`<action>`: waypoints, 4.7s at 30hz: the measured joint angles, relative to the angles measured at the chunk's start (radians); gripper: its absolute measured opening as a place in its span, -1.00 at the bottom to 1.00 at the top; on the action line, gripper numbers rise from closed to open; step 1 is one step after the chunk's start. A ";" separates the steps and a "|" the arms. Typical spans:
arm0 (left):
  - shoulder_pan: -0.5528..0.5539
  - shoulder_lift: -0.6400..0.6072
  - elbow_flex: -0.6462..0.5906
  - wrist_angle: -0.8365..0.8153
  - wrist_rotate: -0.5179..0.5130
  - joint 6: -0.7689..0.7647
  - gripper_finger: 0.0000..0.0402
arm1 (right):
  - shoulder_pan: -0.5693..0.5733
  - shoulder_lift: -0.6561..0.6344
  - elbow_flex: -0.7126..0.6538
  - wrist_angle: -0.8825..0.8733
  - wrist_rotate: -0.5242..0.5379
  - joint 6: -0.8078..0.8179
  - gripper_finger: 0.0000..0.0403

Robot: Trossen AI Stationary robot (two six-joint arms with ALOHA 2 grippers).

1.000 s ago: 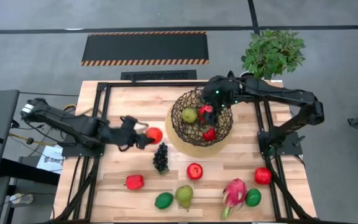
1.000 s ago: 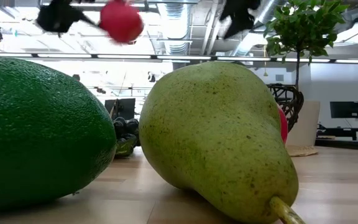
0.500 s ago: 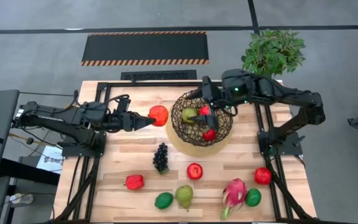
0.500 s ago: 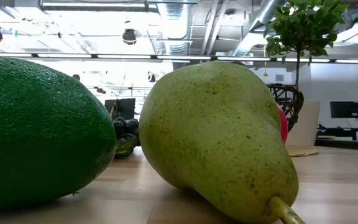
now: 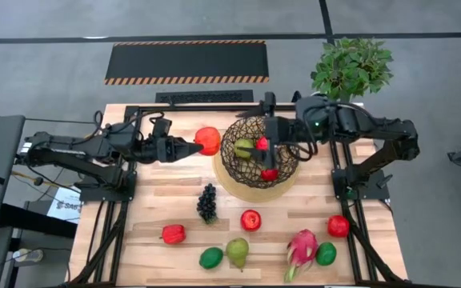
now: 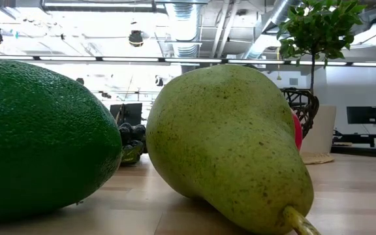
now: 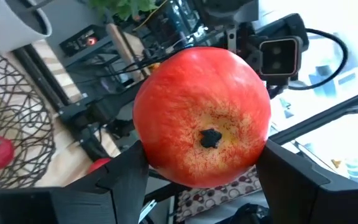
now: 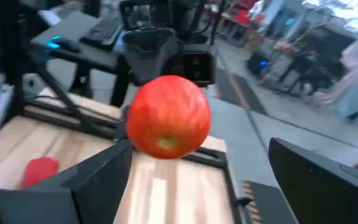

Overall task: Build produce basket
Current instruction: Put the left red apple into the black basket, then put the red bell pepper into the black basket

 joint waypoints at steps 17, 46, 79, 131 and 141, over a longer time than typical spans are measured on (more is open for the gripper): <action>0.071 0.186 0.173 -0.001 0.180 0.057 0.19 | 0.048 0.000 0.000 0.018 -0.006 0.008 0.97; 0.119 0.343 0.322 0.001 0.301 0.078 0.19 | 0.051 0.000 0.000 -0.034 0.036 0.008 0.78; 0.297 0.231 0.323 -0.560 0.320 0.335 0.67 | -0.251 -0.016 -0.096 -0.525 0.100 0.334 0.59; -0.577 0.194 0.108 -1.082 -0.058 -0.285 0.68 | -0.272 -0.015 -0.558 -0.414 -0.118 0.492 0.97; -0.689 0.295 -0.034 -0.910 -0.008 -0.187 0.67 | -0.272 -0.015 -0.556 -0.404 -0.118 0.476 0.96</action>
